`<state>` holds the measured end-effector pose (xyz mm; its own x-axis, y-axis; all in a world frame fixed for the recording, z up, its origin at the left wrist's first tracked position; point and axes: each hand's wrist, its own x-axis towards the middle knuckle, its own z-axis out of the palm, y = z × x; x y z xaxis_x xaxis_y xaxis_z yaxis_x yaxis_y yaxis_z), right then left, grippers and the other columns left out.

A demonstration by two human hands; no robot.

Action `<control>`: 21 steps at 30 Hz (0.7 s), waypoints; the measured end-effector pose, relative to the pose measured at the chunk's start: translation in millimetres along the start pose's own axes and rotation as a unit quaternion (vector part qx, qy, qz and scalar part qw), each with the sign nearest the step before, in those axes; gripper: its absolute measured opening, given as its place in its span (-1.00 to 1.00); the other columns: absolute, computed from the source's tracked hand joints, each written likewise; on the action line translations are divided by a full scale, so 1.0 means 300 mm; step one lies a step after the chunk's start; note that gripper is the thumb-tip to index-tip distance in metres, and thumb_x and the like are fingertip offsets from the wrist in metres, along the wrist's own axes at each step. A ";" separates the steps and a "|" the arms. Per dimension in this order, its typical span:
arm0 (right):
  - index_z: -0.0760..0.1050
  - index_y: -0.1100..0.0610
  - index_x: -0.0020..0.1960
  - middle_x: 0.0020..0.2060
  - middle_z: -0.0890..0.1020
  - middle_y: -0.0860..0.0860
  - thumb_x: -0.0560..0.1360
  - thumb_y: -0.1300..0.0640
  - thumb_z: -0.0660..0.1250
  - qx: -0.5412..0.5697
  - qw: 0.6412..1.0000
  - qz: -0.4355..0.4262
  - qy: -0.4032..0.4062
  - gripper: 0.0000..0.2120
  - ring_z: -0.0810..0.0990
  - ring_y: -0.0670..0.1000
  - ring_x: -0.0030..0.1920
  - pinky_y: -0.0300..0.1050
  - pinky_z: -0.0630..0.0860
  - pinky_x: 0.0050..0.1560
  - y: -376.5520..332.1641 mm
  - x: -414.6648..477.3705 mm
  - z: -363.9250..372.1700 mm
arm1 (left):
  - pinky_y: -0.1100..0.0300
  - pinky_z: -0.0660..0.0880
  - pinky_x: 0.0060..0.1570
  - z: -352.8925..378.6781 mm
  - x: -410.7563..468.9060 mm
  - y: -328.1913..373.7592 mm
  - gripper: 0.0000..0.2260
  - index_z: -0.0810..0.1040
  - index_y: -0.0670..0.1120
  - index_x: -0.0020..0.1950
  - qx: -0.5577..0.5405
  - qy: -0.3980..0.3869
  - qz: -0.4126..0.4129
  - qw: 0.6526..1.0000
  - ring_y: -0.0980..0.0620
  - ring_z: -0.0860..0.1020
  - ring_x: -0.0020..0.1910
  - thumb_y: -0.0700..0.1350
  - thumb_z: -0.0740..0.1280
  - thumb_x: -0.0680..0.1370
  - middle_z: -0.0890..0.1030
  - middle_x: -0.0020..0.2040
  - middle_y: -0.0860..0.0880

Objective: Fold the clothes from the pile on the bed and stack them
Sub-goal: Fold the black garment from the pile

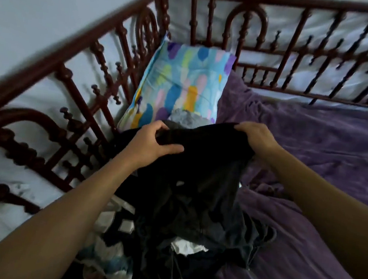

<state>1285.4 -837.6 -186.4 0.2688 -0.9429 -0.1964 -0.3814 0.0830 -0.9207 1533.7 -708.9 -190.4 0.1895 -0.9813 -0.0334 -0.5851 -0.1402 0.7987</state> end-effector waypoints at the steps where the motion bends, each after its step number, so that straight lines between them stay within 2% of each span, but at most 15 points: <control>1: 0.60 0.16 -0.22 -0.29 0.62 0.03 0.50 0.19 0.34 0.051 0.999 0.011 0.015 -0.86 0.58 -0.09 -0.30 -0.29 0.53 -0.21 -0.089 -0.017 -0.042 | 0.32 0.46 -0.21 -0.021 -0.003 0.031 -0.54 0.49 0.04 -0.04 0.033 -0.030 0.016 0.999 0.23 0.54 -0.15 0.20 0.57 0.24 0.56 -0.14 0.15; 2: 0.60 0.15 -0.21 -0.28 0.64 0.07 0.49 0.16 0.35 0.102 0.994 0.026 0.021 -0.87 0.62 -0.01 -0.28 -0.17 0.57 -0.18 -0.165 -0.039 -0.077 | 0.27 0.45 -0.20 -0.037 -0.008 0.059 -0.53 0.48 0.06 -0.03 0.079 -0.054 0.036 0.995 0.20 0.53 -0.13 0.22 0.56 0.22 0.55 -0.14 0.16; 3: 0.59 0.15 -0.20 -0.29 0.65 0.08 0.48 0.14 0.35 0.145 0.989 0.035 0.015 -0.88 0.64 0.03 -0.28 -0.12 0.59 -0.20 -0.233 -0.071 -0.109 | 0.20 0.44 -0.23 -0.049 -0.014 0.080 -0.61 0.50 0.05 -0.10 0.128 -0.068 0.051 0.988 0.12 0.54 -0.17 0.22 0.50 0.23 0.54 -0.21 0.12; 5: 0.55 0.15 -0.20 -0.39 0.63 0.05 0.49 0.13 0.32 0.210 0.977 0.030 -0.004 -0.87 0.62 0.01 -0.40 -0.19 0.55 -0.38 -0.328 -0.130 -0.164 | 0.12 0.34 -0.35 -0.075 -0.026 0.105 -0.74 0.39 -0.03 -0.36 0.214 -0.059 0.046 0.974 -0.04 0.49 -0.35 0.14 0.30 0.28 0.42 -0.42 0.02; 7: 0.54 0.14 -0.22 -0.45 0.60 0.01 0.49 0.10 0.31 0.253 0.967 0.024 -0.006 -0.85 0.57 -0.01 -0.48 -0.24 0.50 -0.47 -0.379 -0.168 -0.223 | 0.12 0.25 -0.41 -0.106 -0.042 0.106 -0.72 0.40 -0.17 -0.38 0.241 -0.017 0.012 0.970 -0.05 0.40 -0.44 0.05 0.20 0.30 0.35 -0.47 -0.05; 9: 0.52 0.12 -0.23 -0.46 0.57 -0.01 0.47 0.05 0.31 0.284 0.959 0.018 -0.012 -0.83 0.54 -0.02 -0.51 -0.26 0.47 -0.49 -0.395 -0.189 -0.288 | 0.14 0.20 -0.42 -0.136 -0.063 0.102 -0.66 0.46 -0.27 -0.31 0.180 0.014 -0.016 0.984 -0.01 0.36 -0.44 0.03 0.23 0.37 0.37 -0.44 -0.12; 12: 0.51 0.11 -0.18 -0.47 0.56 -0.02 0.47 0.02 0.31 0.284 0.958 0.042 0.024 -0.84 0.53 -0.03 -0.54 -0.27 0.44 -0.51 -0.351 -0.184 -0.374 | 0.26 0.23 -0.44 -0.179 -0.086 0.126 -0.72 0.47 -0.25 -0.28 0.052 0.054 -0.042 0.996 0.01 0.41 -0.41 -0.09 0.35 0.54 0.40 -0.41 -0.10; 15: 0.54 0.15 -0.09 -0.42 0.60 0.02 0.50 0.10 0.32 0.229 0.965 0.101 0.080 -0.88 0.57 -0.02 -0.50 -0.22 0.51 -0.49 -0.232 -0.165 -0.411 | 0.17 0.38 -0.32 -0.198 -0.081 0.220 -0.73 0.54 -0.28 -0.07 -0.043 0.060 -0.045 0.996 -0.05 0.54 -0.33 -0.05 0.31 0.58 0.55 -0.28 -0.15; 17: 0.56 0.26 0.07 -0.22 0.64 0.13 0.51 0.16 0.32 0.115 0.979 0.140 0.091 -0.80 0.61 0.06 -0.30 -0.09 0.59 -0.27 -0.125 -0.146 -0.401 | 0.08 0.50 -0.22 -0.186 -0.073 0.306 -0.81 0.60 -0.19 -0.05 -0.075 0.038 -0.027 0.996 -0.05 0.64 -0.24 -0.07 0.31 0.59 0.65 -0.20 -0.14; 19: 0.56 0.36 0.13 0.00 0.64 0.24 0.54 0.23 0.29 -0.065 0.989 0.118 0.055 -0.76 0.59 0.10 -0.12 -0.04 0.52 -0.06 -0.036 -0.134 -0.363 | 0.00 0.55 -0.01 -0.157 -0.069 0.386 -0.84 0.62 -0.19 0.00 -0.100 0.017 -0.025 0.995 -0.12 0.65 -0.07 -0.11 0.31 0.58 0.67 -0.06 -0.20; 20: 0.57 0.38 0.13 0.04 0.63 0.25 0.54 0.28 0.28 -0.136 0.987 0.083 0.027 -0.77 0.59 0.05 -0.11 -0.09 0.49 -0.06 -0.009 -0.140 -0.337 | 0.01 0.54 0.04 -0.140 -0.068 0.420 -0.84 0.62 -0.20 0.02 -0.111 0.006 -0.029 0.993 -0.14 0.64 -0.03 -0.13 0.32 0.58 0.67 -0.04 -0.21; 21: 0.55 0.39 0.16 0.04 0.62 0.24 0.52 0.32 0.31 -0.159 0.986 0.058 -0.005 -0.75 0.60 -0.03 -0.14 -0.14 0.50 -0.09 0.008 -0.153 -0.309 | 0.06 0.53 0.03 -0.121 -0.070 0.446 -0.85 0.62 -0.20 0.01 -0.120 -0.007 -0.033 0.992 -0.12 0.64 -0.03 -0.14 0.32 0.58 0.67 -0.05 -0.18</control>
<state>1190.2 -824.1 -148.5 0.2159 -0.9295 -0.2991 -0.6674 0.0830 -0.7400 1480.1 -702.1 -61.0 0.2094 -0.9731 -0.0962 -0.3672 -0.1694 0.9146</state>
